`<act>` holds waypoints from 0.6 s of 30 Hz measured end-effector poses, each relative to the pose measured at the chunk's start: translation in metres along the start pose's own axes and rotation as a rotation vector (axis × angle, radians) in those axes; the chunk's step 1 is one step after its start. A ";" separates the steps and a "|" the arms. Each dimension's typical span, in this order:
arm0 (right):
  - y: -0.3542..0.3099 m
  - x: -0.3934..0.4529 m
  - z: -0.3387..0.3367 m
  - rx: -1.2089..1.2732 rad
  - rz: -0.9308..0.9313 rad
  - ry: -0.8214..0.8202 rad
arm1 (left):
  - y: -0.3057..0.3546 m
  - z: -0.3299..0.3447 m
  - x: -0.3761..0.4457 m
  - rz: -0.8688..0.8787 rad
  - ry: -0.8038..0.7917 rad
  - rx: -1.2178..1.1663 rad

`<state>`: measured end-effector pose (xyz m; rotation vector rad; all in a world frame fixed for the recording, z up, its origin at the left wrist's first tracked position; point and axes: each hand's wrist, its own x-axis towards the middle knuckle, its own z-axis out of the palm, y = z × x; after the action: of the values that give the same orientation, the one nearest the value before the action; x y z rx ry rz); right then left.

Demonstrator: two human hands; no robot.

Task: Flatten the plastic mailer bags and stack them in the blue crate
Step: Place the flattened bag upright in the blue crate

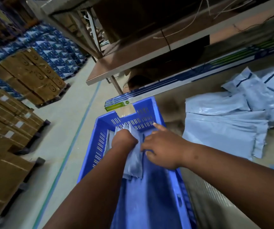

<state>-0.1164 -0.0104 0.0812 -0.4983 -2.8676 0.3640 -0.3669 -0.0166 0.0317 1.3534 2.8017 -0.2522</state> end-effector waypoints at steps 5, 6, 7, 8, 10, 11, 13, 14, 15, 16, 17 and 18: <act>-0.002 -0.001 -0.003 0.008 0.015 -0.006 | 0.004 0.004 0.005 -0.037 0.033 -0.045; -0.003 -0.002 -0.003 0.003 0.015 -0.002 | 0.005 0.000 0.004 -0.023 0.021 -0.031; -0.002 -0.003 -0.004 0.001 0.016 0.000 | 0.006 -0.009 -0.005 -0.024 0.025 -0.022; -0.002 -0.004 -0.005 0.003 0.018 -0.002 | 0.007 -0.011 -0.004 -0.042 0.037 -0.031; -0.002 -0.004 -0.005 0.014 0.016 0.000 | 0.001 -0.010 0.001 -0.071 0.018 -0.031; -0.003 -0.004 -0.005 0.019 0.014 0.003 | -0.006 -0.006 0.008 -0.103 -0.011 -0.048; -0.004 -0.003 -0.006 0.015 0.009 0.005 | -0.022 0.014 0.032 -0.120 -0.044 -0.036; -0.004 -0.003 -0.006 0.014 0.009 0.004 | -0.032 0.031 0.049 -0.137 -0.047 -0.056; -0.004 -0.003 -0.006 0.019 0.011 -0.001 | -0.034 0.040 0.054 -0.165 -0.002 -0.120; -0.003 -0.003 -0.006 0.029 0.013 -0.007 | -0.032 0.036 0.047 -0.183 0.019 -0.166; -0.003 -0.003 -0.007 0.036 0.010 -0.013 | -0.024 0.017 0.023 -0.185 0.061 -0.188; -0.002 -0.003 -0.007 0.040 0.005 -0.020 | -0.015 -0.004 -0.002 -0.159 0.117 -0.212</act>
<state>-0.1124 -0.0118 0.0882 -0.4982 -2.8727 0.4281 -0.3773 -0.0268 0.0376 1.1386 2.9320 0.1245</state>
